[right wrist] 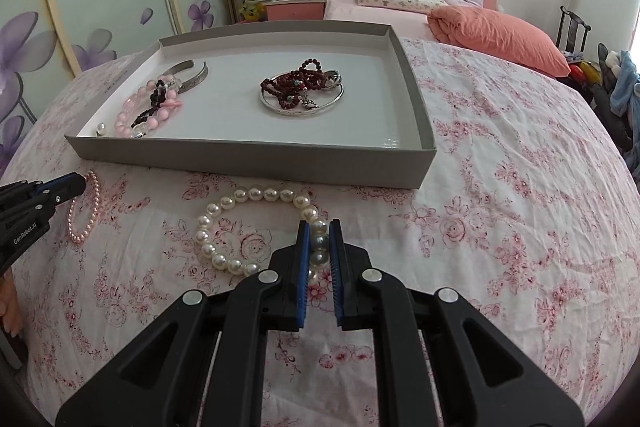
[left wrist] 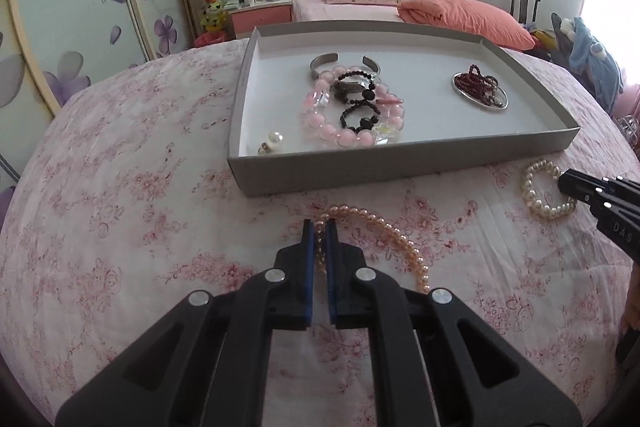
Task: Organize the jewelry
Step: 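Lift and carry both pearl bracelets over the tray with both tools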
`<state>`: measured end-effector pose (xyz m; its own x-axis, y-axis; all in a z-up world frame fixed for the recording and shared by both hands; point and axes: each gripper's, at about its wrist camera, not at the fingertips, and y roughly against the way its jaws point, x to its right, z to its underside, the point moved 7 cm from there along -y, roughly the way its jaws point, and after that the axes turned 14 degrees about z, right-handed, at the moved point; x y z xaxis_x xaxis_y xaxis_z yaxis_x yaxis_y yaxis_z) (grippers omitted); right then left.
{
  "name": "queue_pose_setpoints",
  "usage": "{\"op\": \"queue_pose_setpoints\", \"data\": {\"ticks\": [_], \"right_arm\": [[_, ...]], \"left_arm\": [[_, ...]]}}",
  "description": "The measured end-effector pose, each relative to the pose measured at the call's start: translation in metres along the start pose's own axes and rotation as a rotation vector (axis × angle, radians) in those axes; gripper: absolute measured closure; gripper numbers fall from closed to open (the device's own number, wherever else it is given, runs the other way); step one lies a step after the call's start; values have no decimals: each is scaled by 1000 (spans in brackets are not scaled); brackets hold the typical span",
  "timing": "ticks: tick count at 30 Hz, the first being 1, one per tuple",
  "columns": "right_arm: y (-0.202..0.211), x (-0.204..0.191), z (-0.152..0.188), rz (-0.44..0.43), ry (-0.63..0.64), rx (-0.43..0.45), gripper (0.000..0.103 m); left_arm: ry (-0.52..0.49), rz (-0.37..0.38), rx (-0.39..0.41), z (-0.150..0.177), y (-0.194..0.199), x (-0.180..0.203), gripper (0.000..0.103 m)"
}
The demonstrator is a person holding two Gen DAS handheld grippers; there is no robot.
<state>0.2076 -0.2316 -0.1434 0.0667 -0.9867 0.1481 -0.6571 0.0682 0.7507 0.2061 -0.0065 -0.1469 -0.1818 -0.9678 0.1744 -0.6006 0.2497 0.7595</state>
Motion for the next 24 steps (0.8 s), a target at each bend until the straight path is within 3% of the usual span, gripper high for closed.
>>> {"op": "queue_pose_setpoints", "data": {"ticks": [24], "right_arm": [[1,-1,1,6,5,1,92]], "left_arm": [[15,12,3,2,0,-1,96]]}}
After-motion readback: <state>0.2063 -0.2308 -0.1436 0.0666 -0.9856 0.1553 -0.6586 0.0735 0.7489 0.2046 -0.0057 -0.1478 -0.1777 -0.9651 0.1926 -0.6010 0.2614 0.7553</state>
